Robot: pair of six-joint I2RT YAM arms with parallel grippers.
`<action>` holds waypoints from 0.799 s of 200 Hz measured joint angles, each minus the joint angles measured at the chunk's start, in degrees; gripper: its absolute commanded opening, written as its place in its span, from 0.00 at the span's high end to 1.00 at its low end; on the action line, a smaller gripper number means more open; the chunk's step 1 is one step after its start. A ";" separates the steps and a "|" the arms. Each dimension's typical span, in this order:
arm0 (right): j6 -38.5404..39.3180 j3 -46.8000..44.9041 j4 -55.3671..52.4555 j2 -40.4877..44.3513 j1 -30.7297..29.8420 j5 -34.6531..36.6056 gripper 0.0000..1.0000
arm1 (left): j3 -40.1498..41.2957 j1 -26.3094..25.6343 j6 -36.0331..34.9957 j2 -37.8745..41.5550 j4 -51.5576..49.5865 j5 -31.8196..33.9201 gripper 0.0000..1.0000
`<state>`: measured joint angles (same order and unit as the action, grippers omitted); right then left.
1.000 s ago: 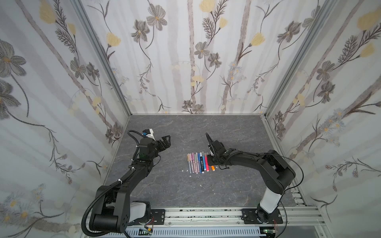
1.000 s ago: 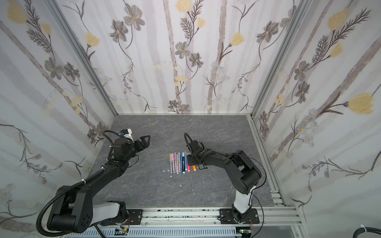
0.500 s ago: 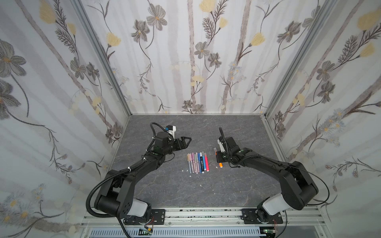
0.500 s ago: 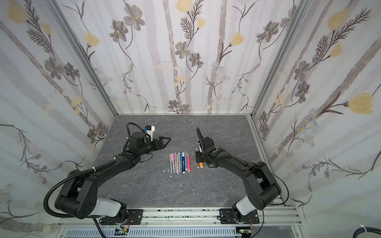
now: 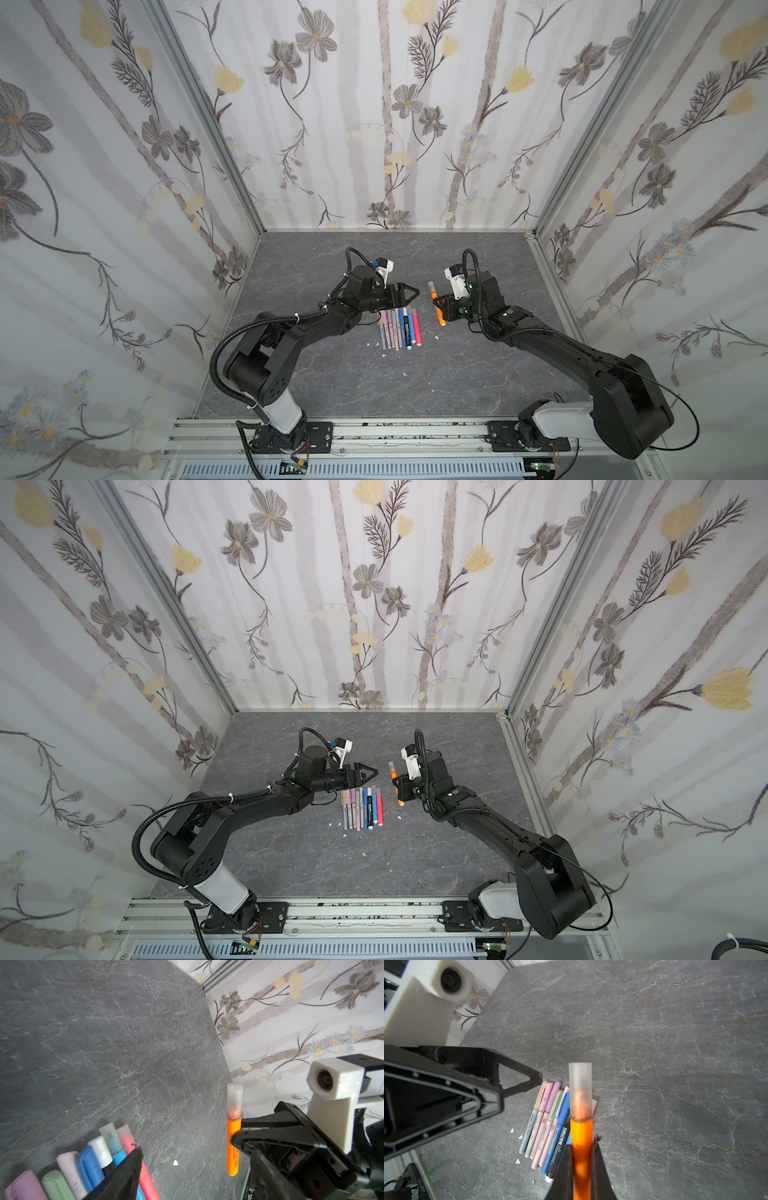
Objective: Remove pen caps from pens
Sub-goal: Open the pen cap on the pen.
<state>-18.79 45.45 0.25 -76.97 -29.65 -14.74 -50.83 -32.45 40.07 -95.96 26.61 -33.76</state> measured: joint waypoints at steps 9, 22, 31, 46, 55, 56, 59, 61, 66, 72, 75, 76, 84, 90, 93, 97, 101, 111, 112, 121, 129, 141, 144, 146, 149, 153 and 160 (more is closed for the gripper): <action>-0.02 0.42 0.57 -0.87 -0.02 -0.68 1.00 | -1.03 -0.59 -0.04 -0.52 -0.44 0.37 0.25; -0.09 1.11 0.87 -2.14 -0.02 -1.84 1.00 | -2.05 -1.22 -0.09 -0.96 -0.76 0.76 0.29; -0.17 1.40 1.33 -2.93 -0.02 -2.80 1.00 | -2.45 -1.40 -0.52 -1.18 -0.79 0.79 0.30; -0.24 1.62 1.77 -3.89 -0.26 -3.87 1.00 | -3.28 -1.55 -0.76 -1.92 -0.90 2.32 0.33; -0.39 1.73 2.08 -4.37 -0.35 -4.63 1.00 | -3.91 -1.62 -0.76 -2.51 -1.11 2.51 0.35; -0.44 1.73 2.10 -4.39 -0.35 -4.68 1.00 | -4.00 -1.62 -0.76 -2.62 -1.11 2.54 0.35; -0.63 1.81 2.12 -4.55 -0.42 -4.87 1.00 | -4.20 -1.64 -0.81 -2.82 -1.11 2.64 0.36; -0.66 1.84 2.14 -4.61 -0.46 -4.92 1.00 | -4.35 -1.64 -0.83 -2.99 -1.11 2.73 0.36; -0.66 1.90 2.34 -4.83 -0.52 -5.18 1.00 | -4.72 -1.70 -0.90 -3.39 -1.14 2.80 0.37; -0.66 1.95 2.56 -5.01 -0.63 -5.51 1.00 | -5.14 -1.79 -0.90 -3.87 -1.16 2.93 0.38; -0.66 2.01 2.56 -5.09 -0.68 -5.66 1.00 | -5.38 -1.86 -0.90 -4.17 -1.16 3.06 0.39; -0.66 2.03 2.56 -5.11 -0.68 -5.68 1.00 | -5.42 -1.86 -0.90 -4.22 -1.16 3.08 0.39; -0.66 2.21 2.73 -5.25 -0.74 -5.92 1.00 | -5.95 -1.95 -0.90 -4.87 -1.22 3.13 0.42; -0.66 2.27 2.95 -5.29 -0.81 -5.97 1.00 | -6.32 -1.97 -0.90 -5.31 -1.36 3.15 0.44; -0.66 2.29 2.99 -5.31 -0.87 -5.99 1.00 | -6.54 -1.99 -0.90 -5.55 -1.40 3.15 0.45; -0.68 2.34 3.06 -5.31 -0.98 -6.05 1.00 | -6.78 -2.03 -0.90 -5.84 -1.42 3.19 0.46; -0.68 2.36 3.21 -5.31 -1.07 -6.12 1.00 | -7.04 -2.12 -0.92 -6.16 -1.44 3.32 0.47; -0.72 2.45 3.34 -5.33 -1.11 -6.19 1.00 | -7.52 -2.25 -0.94 -6.73 -1.53 3.65 0.51; -0.72 2.47 3.37 -5.35 -1.14 -6.21 1.00 | -7.58 -2.27 -0.94 -6.80 -1.53 3.67 0.52; -1.01 2.56 3.39 -5.44 -1.14 -6.32 1.00 | -7.89 -2.27 -0.96 -7.08 -1.57 3.65 0.54; -1.09 2.58 3.39 -5.60 -1.14 -6.34 1.00 | -8.20 -2.34 -1.25 -7.17 -1.62 3.72 0.55; -1.11 2.60 3.39 -5.79 -1.16 -6.38 1.00 | -8.48 -2.38 -1.33 -7.17 -1.92 4.24 0.57; -1.11 2.62 3.39 -5.84 -1.16 -6.40 1.00 | -8.52 -2.38 -1.40 -7.17 -2.01 4.35 0.58; -1.11 2.62 3.39 -5.86 -1.16 -6.40 1.00 | -8.52 -2.38 -1.53 -7.17 -2.05 4.44 0.58; -1.11 2.62 3.39 -5.90 -1.16 -6.40 1.00 | -8.55 -2.38 -1.64 -7.17 -2.14 4.63 0.59; -1.11 2.62 3.39 -5.95 -1.18 -6.43 1.00 | -8.57 -2.38 -1.95 -7.17 -2.38 4.90 0.60; -1.11 2.62 3.39 -6.01 -1.20 -6.45 1.00 | -8.59 -2.38 -2.29 -7.15 -2.60 5.03 0.62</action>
<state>-19.90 48.07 3.64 -82.98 -30.85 -21.19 -59.42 -34.83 37.78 -103.11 24.01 -28.73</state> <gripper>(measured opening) 0.081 0.404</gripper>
